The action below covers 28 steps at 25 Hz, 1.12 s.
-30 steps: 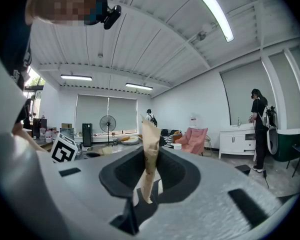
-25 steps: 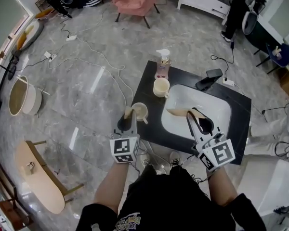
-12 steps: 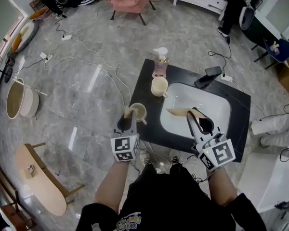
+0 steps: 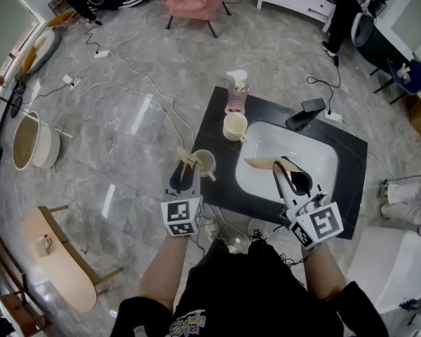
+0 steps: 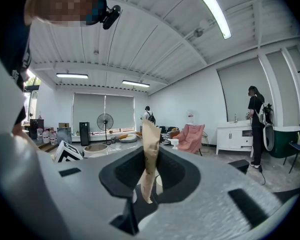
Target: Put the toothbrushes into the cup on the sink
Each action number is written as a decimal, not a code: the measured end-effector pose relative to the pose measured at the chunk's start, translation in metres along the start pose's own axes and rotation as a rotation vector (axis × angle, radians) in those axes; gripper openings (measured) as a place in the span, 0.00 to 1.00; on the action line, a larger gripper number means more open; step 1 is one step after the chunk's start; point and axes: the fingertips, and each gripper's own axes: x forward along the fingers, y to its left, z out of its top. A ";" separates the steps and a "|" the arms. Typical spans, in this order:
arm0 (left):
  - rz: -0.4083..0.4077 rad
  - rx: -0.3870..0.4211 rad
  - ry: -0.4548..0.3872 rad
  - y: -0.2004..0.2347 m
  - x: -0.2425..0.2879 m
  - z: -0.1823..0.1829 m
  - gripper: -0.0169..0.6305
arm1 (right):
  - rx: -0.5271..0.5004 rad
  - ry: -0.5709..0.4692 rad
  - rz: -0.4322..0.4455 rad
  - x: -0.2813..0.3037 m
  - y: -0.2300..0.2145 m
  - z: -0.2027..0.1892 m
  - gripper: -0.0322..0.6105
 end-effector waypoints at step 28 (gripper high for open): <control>0.040 0.014 -0.211 -0.031 -0.110 0.090 0.09 | -0.050 -0.090 0.093 0.042 -0.014 0.031 0.17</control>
